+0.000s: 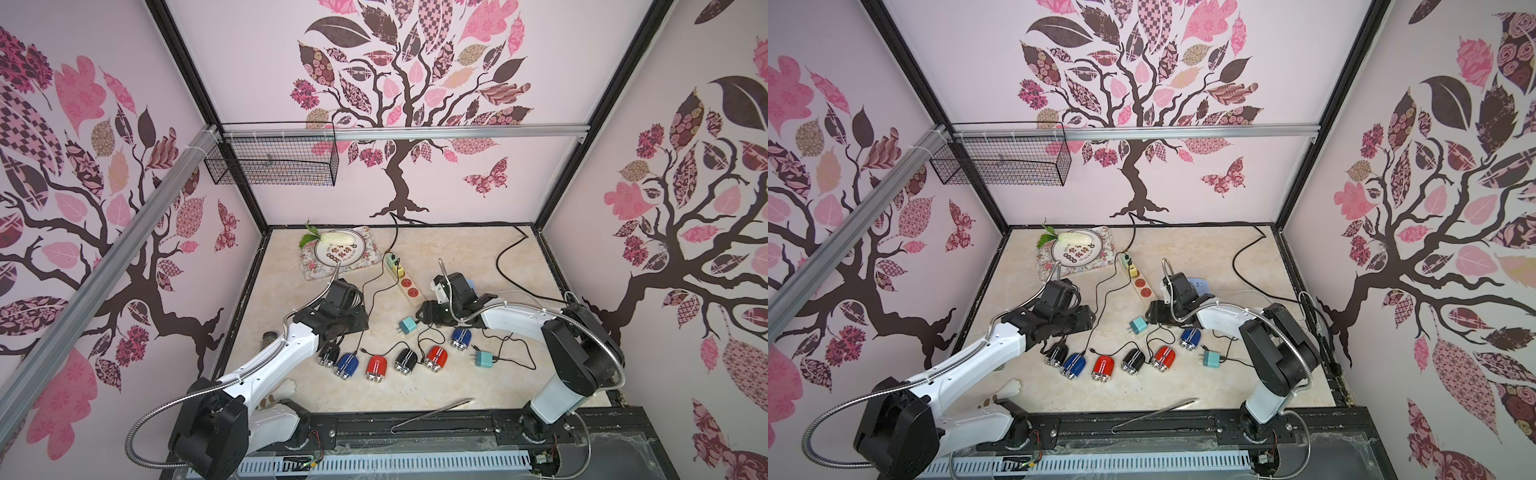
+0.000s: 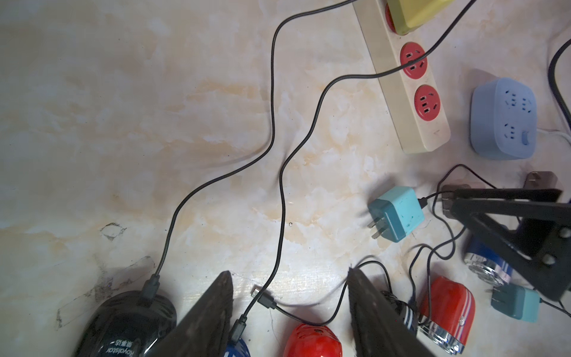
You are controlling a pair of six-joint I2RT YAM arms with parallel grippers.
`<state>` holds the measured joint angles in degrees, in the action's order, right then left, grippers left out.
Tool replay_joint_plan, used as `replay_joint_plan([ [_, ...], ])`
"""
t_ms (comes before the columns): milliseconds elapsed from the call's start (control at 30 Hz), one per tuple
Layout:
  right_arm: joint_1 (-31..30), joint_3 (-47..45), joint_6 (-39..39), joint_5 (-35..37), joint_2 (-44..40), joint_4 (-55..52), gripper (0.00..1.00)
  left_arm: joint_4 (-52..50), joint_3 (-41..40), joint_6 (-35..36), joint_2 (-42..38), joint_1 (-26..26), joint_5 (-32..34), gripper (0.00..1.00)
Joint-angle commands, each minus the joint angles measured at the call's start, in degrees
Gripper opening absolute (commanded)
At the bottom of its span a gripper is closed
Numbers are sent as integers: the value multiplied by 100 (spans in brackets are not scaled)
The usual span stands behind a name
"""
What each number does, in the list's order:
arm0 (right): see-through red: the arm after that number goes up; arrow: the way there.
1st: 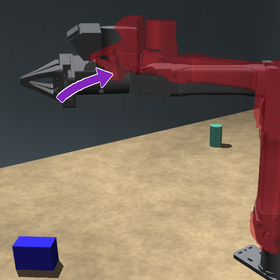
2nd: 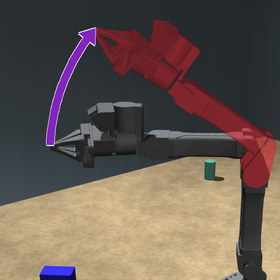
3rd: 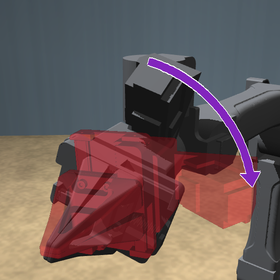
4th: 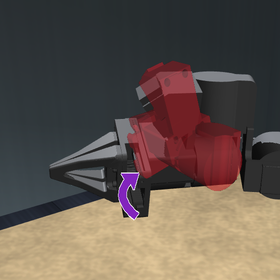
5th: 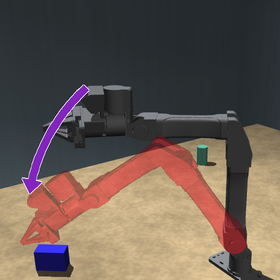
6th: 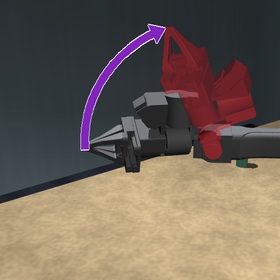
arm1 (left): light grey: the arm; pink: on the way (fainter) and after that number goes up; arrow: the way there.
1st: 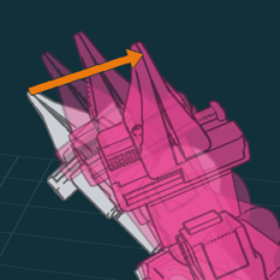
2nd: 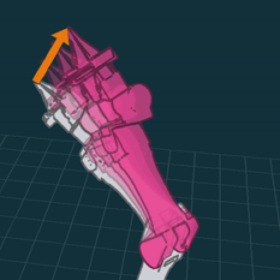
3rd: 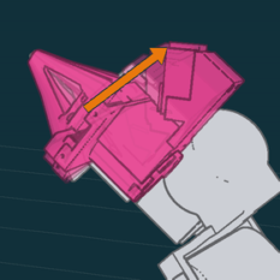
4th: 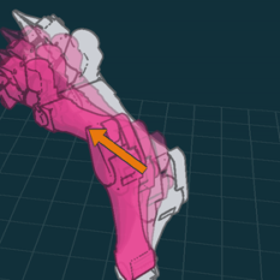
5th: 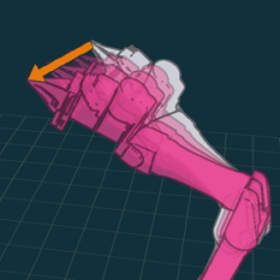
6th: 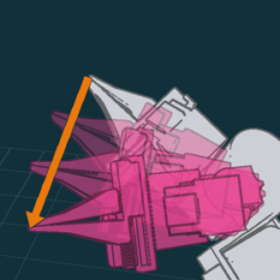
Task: Unplug the electric shaver
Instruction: Place the plug at the center of the board, then pick up the electric shaver from the center of the board.
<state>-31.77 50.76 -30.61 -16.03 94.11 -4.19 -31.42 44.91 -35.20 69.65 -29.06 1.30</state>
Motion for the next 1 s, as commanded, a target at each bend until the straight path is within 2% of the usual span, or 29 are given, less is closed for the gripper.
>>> replay_joint_plan([
  [0, 22, 303, 244, 257, -321, -316, 65, -11, -153, -15, -39, -130, 287, 62],
  [300, 9, 320, 116, 1055, -945, -766, 62, -633, 74, -263, 252, -1094, 1585, 60],
  [400, -213, 300, 64, 1270, -1172, -832, 62, -810, 63, -481, 345, -1359, 1858, 60],
  [533, -724, 429, -1, 1534, -1179, -987, 62, -875, -65, -766, 340, -1603, 1977, 60],
  [700, -1141, 418, -204, 1489, -1094, -874, 62, -1023, -349, -1083, 270, -1656, 1969, 62],
  [967, -1411, 386, -357, 1429, -904, -706, 62, -1103, -881, -1574, 126, -1765, 1747, 66],
])
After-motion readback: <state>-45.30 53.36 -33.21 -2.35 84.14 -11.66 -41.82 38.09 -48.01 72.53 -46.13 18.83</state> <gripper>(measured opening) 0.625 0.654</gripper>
